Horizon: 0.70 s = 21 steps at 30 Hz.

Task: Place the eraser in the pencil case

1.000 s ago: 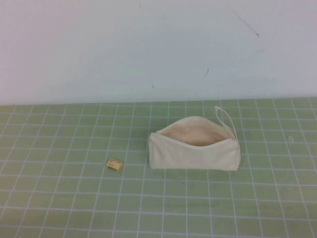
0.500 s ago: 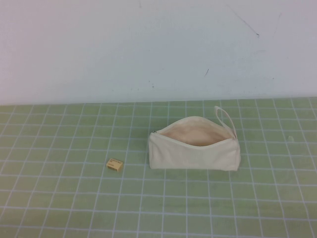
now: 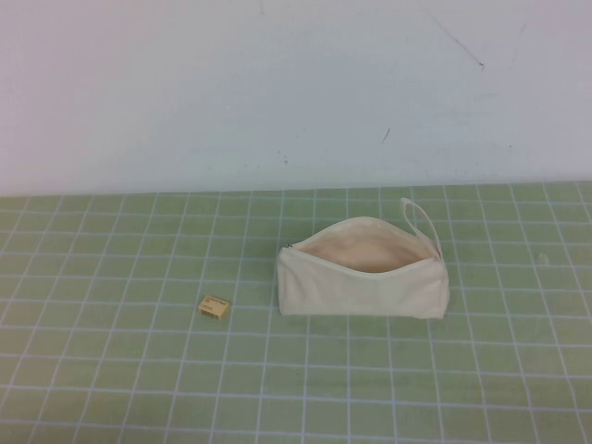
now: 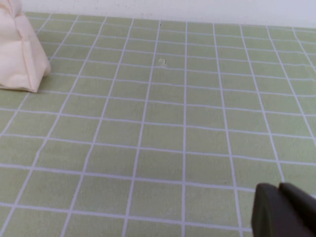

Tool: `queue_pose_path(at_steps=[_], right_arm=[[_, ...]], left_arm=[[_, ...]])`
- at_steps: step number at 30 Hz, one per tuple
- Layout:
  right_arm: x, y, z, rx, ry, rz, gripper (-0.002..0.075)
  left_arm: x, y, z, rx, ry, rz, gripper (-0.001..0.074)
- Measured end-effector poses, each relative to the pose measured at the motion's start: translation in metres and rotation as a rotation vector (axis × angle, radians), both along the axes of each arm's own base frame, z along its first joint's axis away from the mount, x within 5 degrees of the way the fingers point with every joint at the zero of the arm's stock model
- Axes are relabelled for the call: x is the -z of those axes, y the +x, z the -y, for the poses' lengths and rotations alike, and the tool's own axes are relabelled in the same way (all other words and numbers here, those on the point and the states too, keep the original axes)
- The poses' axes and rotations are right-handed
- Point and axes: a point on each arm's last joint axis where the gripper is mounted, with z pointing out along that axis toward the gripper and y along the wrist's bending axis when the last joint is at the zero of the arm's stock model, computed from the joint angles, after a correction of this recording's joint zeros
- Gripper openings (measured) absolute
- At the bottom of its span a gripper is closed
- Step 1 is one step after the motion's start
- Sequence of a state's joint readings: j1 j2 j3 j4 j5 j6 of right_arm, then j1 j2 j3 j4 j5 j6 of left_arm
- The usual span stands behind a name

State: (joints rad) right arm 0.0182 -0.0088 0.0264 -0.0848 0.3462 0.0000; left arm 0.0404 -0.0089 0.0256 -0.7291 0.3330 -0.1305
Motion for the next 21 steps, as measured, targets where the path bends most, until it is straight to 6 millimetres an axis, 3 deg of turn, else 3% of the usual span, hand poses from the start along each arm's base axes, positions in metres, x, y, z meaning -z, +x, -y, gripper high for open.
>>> queue_pose_path(at_steps=[3,8,12,16,21], right_arm=[[0.0,0.0,0.0,0.0,0.0,0.0,-0.0001],[0.0,0.0,0.0,0.0,0.0,-0.002,-0.0001],[0.0,0.0,0.0,0.0,0.0,-0.002,-0.0001],[0.0,0.0,0.0,0.0,-0.002,-0.002,-0.0001],[0.0,0.0,0.0,0.0,-0.002,-0.002,-0.0001]], left_arm=[[-0.005,0.0,0.003,0.001,-0.191,0.017,-0.0003],[-0.012,0.002,-0.001,-0.049,-0.295,0.075,-0.0003],[-0.023,0.0,0.001,-0.001,-0.094,0.141,-0.0004],[-0.067,-0.005,0.009,0.119,0.14,0.194,-0.0003],[-0.117,0.01,0.014,0.288,0.427,0.026,-0.0003]])
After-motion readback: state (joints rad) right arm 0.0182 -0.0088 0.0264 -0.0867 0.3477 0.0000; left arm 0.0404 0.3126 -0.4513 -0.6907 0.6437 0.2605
